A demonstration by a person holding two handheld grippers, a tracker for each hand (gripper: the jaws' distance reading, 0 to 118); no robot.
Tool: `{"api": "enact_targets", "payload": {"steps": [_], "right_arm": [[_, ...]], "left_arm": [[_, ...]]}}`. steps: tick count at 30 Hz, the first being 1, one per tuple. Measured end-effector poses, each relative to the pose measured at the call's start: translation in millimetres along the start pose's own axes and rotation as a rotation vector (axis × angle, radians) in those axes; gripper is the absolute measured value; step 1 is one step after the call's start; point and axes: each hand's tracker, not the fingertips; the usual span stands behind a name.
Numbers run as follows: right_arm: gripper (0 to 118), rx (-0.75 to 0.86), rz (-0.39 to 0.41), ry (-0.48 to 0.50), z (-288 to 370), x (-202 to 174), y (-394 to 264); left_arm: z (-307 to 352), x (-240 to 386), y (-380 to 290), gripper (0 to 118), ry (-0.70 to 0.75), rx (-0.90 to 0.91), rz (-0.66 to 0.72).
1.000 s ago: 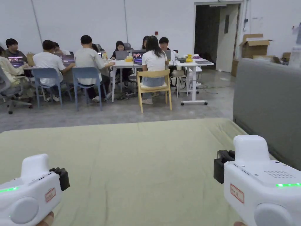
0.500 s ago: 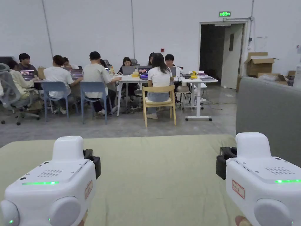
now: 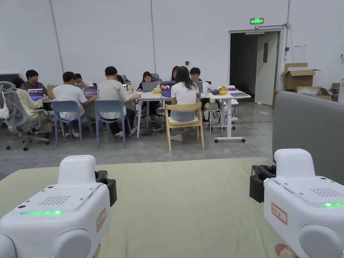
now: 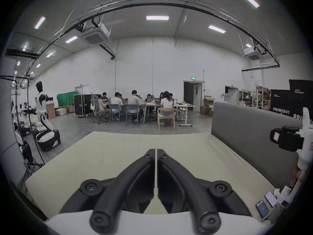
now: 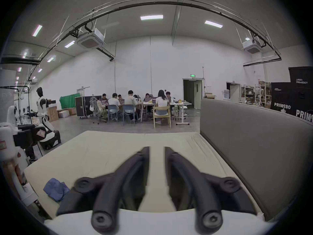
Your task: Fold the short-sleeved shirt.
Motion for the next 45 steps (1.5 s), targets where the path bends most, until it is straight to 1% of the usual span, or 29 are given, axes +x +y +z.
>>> {"api": "enact_targets", "payload": {"steps": [1, 2, 3, 4, 5, 6, 7, 10, 14, 17, 19, 21, 22, 26, 30, 40, 45], "right_arm": [[94, 0.003, -0.003, 0.006, 0.3, 0.3, 0.6], [118, 0.005, -0.011, 0.013, -0.6, 1.8, 1.3], [118, -0.007, -0.022, 0.013, -3.1, 3.2, 2.4], [118, -0.024, -0.047, 0.011, 1.6, 4.2, 4.9], [118, 0.01, -0.052, 0.008, 4.3, 0.9, 7.5], [118, 0.028, -0.05, 0.004, 7.3, -1.0, 11.0], [118, 0.028, -0.045, 0.003, 3.3, 5.8, 9.4], [118, 0.009, -0.029, -0.011, 2.3, 3.8, 16.2], [118, -0.004, -0.038, -0.01, 2.4, 3.3, 14.1], [118, 0.005, -0.009, -0.083, 3.7, -1.0, 14.0], [118, 0.008, 0.011, -0.102, 2.4, -4.9, 13.5], [118, -0.016, 0.032, -0.091, 0.2, -7.8, 13.4], [118, -0.024, 0.028, -0.08, -0.7, -8.2, 13.3], [118, -0.047, -0.03, -0.053, -2.4, -8.0, 11.9], [118, -0.051, -0.038, -0.031, -3.7, -8.8, 10.9], [118, -0.045, -0.001, -0.023, -2.8, -19.9, 8.9], [118, -0.039, -0.004, -0.021, -2.5, -19.9, 10.7]], "left_arm": [[2.4, -0.3, 0.6, 45, 0.002, 0.011, -0.005], [5.0, -0.3, 1.6, 113, 0.005, 0.024, -0.009], [4.4, 0.2, 3.1, 118, 0.022, 0.027, -0.015], [1.9, 0.0, 4.8, 118, 0.043, 0.008, -0.021], [11.0, -4.1, 12.6, 118, 0.017, 0.101, 0.038], [13.7, -8.0, 14.5, 118, 0.026, 0.039, -0.002], [15.4, -9.9, 18.8, 118, 0.017, 0.042, 0.002], [5.1, -11.7, 10.0, 118, 0.015, 0.028, 0.015], [8.8, -7.9, 5.7, 118, 0.017, 0.025, 0.01], [9.3, -6.6, 4.5, 118, 0.017, 0.017, 0.001], [9.3, -6.0, 4.1, 118, 0.014, 0.021, -0.005], [8.6, -6.4, 4.4, 118, 0.016, 0.023, -0.006], [8.4, -6.6, 4.5, 118, 0.016, 0.022, -0.004], [9.6, -7.6, 5.3, 118, 0.012, 0.026, 0.011], [10.1, -6.6, 4.2, 118, 0.011, 0.025, 0.0], [7.7, -4.1, 1.5, 118, -0.005, 0.02, 0.008], [5.9, -4.7, 1.0, 118, -0.01, 0.011, 0.017]]}}
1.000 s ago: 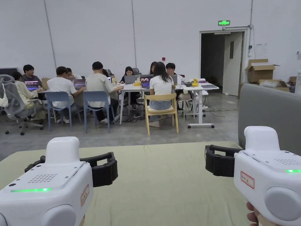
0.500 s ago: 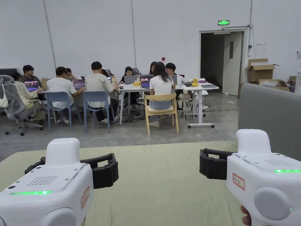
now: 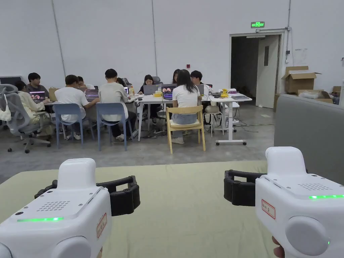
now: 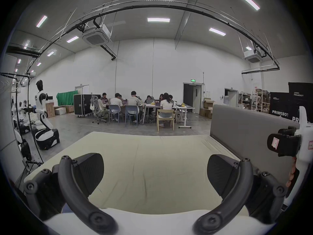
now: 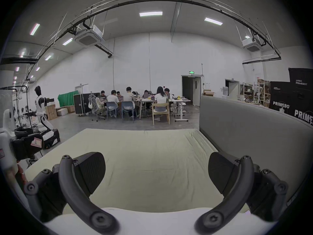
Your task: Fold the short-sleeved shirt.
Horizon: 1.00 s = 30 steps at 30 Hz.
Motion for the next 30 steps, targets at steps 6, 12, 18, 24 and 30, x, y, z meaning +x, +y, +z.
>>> {"api": "enact_targets", "payload": {"steps": [6, 12, 18, 24, 30], "right_arm": [[118, -0.003, -0.003, 0.0, -0.9, 0.4, 0.0], [118, -0.005, -0.01, 0.009, -1.2, -0.6, -0.3], [118, -0.002, -0.007, 0.018, -0.7, -1.9, 1.8], [118, -0.007, -0.015, 0.017, -1.4, -1.2, 1.5], [118, -0.006, -0.011, 0.018, -0.9, -1.9, 1.1]], "left_arm": [[0.0, -0.2, 0.5, 118, 0.003, 0.001, -0.003], [0.4, 1.2, 2.0, 118, 0.003, 0.006, -0.009], [-1.7, -0.4, 2.1, 118, 0.001, -0.004, -0.003], [-0.2, -0.3, 1.6, 118, 0.002, -0.002, -0.007], [-0.2, 0.1, 2.1, 118, 0.0, -0.002, -0.005]]}}
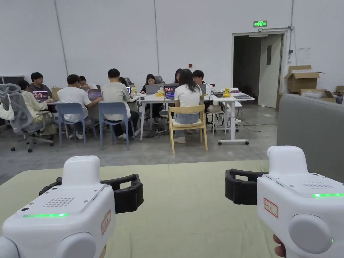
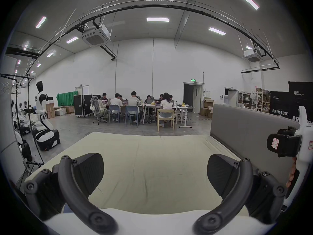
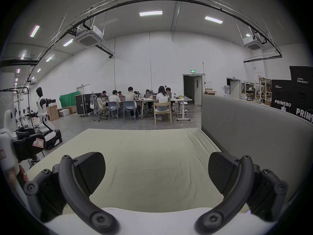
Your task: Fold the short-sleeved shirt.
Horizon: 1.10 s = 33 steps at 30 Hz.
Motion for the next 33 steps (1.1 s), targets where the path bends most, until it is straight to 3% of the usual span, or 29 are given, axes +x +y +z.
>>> {"api": "enact_targets", "payload": {"steps": [33], "right_arm": [[118, 0.016, 0.0, -0.02, 1.3, -2.0, 3.0]], "left_arm": [[4.1, -2.9, 3.8, 118, 0.01, 0.014, -0.003]]}}
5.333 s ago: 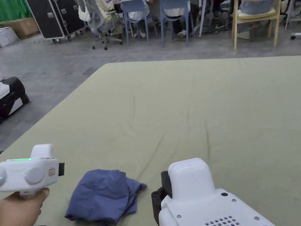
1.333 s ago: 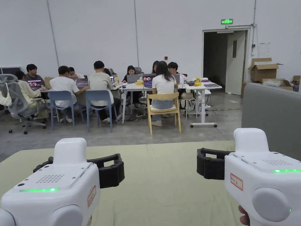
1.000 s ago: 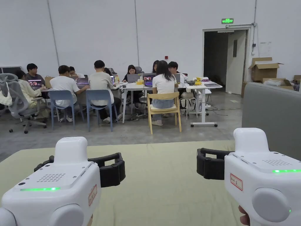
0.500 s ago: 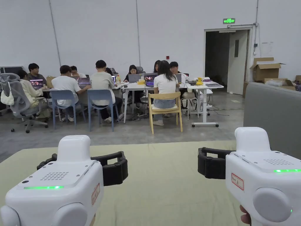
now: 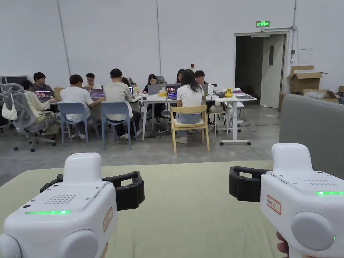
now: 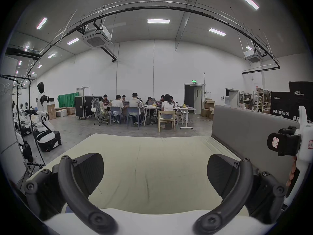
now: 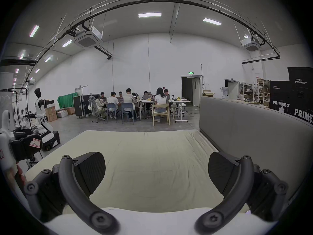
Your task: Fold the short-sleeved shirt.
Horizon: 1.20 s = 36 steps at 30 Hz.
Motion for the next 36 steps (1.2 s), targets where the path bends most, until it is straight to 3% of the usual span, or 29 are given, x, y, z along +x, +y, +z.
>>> {"api": "enact_targets", "payload": {"steps": [36], "right_arm": [[118, -0.031, -0.042, 0.001, -5.2, 4.1, -7.3]], "left_arm": [[-1.2, 8.6, -0.1, 118, -0.009, -0.004, -0.025]]}}
